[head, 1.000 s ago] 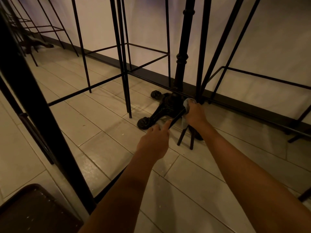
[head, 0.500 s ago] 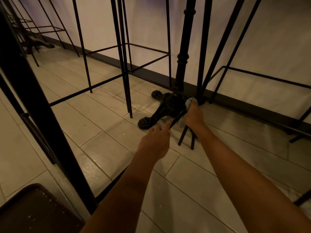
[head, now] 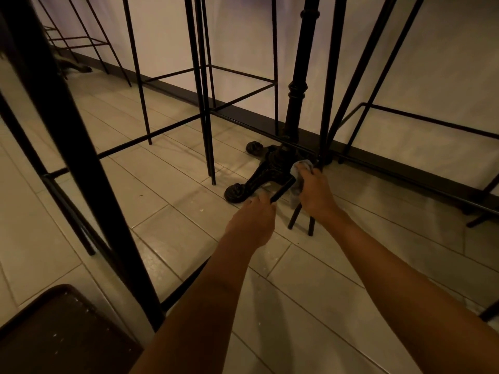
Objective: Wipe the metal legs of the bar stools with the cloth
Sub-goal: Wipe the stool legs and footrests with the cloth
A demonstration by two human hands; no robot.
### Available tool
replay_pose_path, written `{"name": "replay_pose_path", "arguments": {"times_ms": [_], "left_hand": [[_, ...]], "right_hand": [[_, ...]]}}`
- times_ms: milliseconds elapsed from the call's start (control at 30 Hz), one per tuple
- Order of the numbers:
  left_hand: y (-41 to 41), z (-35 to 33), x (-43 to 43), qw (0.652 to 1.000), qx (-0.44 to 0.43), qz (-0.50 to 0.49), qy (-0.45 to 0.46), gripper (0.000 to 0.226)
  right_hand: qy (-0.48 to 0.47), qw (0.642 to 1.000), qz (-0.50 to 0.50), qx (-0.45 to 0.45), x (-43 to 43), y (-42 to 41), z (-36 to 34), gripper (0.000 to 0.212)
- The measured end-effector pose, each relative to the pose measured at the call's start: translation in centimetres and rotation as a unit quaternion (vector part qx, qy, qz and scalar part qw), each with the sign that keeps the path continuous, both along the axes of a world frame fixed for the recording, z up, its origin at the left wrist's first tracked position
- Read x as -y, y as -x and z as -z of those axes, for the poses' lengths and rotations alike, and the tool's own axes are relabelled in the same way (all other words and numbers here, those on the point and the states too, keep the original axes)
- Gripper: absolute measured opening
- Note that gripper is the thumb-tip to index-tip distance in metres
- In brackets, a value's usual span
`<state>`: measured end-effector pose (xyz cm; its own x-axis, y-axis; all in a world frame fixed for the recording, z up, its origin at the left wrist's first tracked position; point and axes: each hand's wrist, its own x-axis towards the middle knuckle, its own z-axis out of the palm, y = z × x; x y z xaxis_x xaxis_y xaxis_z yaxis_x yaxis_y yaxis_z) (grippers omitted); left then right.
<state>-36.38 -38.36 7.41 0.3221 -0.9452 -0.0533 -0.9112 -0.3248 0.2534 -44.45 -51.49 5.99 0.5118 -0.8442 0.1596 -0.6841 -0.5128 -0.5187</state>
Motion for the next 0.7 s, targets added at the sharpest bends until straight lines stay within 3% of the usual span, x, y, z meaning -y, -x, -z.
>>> {"name": "replay_pose_path", "arguments": {"times_ms": [500,700], "left_hand": [[-0.7,1.3,0.7,0.999,-0.018,0.001,0.026,0.037],[-0.5,1.1,0.6,0.995,-0.079,-0.032,0.051,0.036]], "right_hand": [[-0.076,0.993,-0.051,0.073,-0.8,0.4,0.5,0.049],[-0.099,0.989,-0.036,0.101,-1.8,-0.1,0.7,0.048]]}}
